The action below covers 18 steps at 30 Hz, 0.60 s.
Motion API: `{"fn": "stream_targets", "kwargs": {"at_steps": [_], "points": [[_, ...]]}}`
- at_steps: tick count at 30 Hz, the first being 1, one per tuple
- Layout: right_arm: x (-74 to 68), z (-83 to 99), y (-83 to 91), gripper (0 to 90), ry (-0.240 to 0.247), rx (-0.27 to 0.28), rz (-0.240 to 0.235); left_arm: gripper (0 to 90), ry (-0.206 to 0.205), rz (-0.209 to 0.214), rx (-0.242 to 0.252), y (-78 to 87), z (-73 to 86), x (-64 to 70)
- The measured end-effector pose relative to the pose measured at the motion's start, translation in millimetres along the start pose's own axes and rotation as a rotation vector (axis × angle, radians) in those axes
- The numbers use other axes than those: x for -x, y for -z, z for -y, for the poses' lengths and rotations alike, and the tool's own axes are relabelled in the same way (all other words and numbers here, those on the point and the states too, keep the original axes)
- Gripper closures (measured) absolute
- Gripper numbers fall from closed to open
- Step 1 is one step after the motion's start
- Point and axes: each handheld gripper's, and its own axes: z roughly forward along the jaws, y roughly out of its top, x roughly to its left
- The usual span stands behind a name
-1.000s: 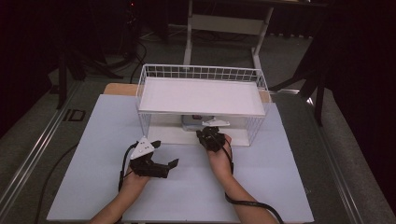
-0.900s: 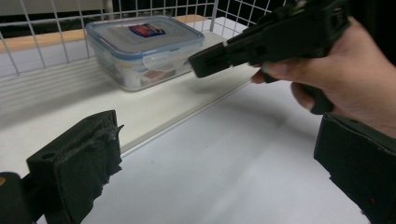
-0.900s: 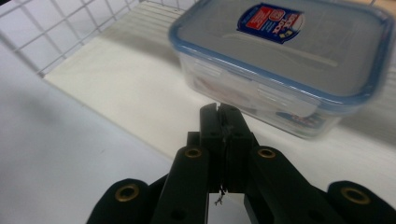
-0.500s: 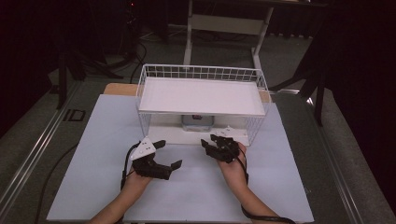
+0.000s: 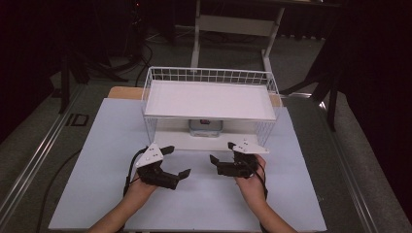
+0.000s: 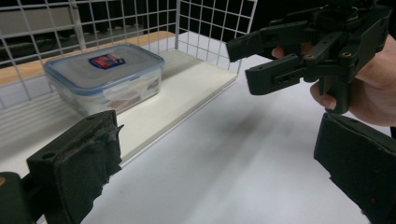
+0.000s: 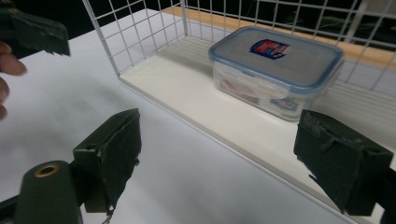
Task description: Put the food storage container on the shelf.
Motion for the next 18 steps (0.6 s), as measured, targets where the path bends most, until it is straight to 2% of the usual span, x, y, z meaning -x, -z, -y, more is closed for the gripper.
{"fn": "stream_targets", "kwargs": {"at_steps": [5, 7, 10, 15, 18], "points": [[5.5, 4.0, 11.4, 15.0, -0.015, 0.005, -0.004, 1.5, -0.003, -0.005, -0.005, 11.6, -0.5, -0.1], [7.2, 5.6, 17.6, 15.3, -0.001, 0.004, 0.005, 1.5, -0.002, -0.007, -0.001, 15.9, 0.9, -0.2], [11.4, 8.6, 27.1, 15.3, -0.003, 0.007, 0.007, 1.5, 0.009, -0.005, -0.005, 21.0, 3.5, -0.9], [18.8, 14.5, 42.4, 18.5, -0.023, 0.003, -0.031, 1.5, 0.033, -0.017, -0.013, 28.7, 9.1, -4.1], [21.7, 18.4, 52.0, 18.4, -0.020, 0.006, -0.017, 1.6, 0.055, -0.019, -0.017, 32.5, 13.4, -4.7]]}}
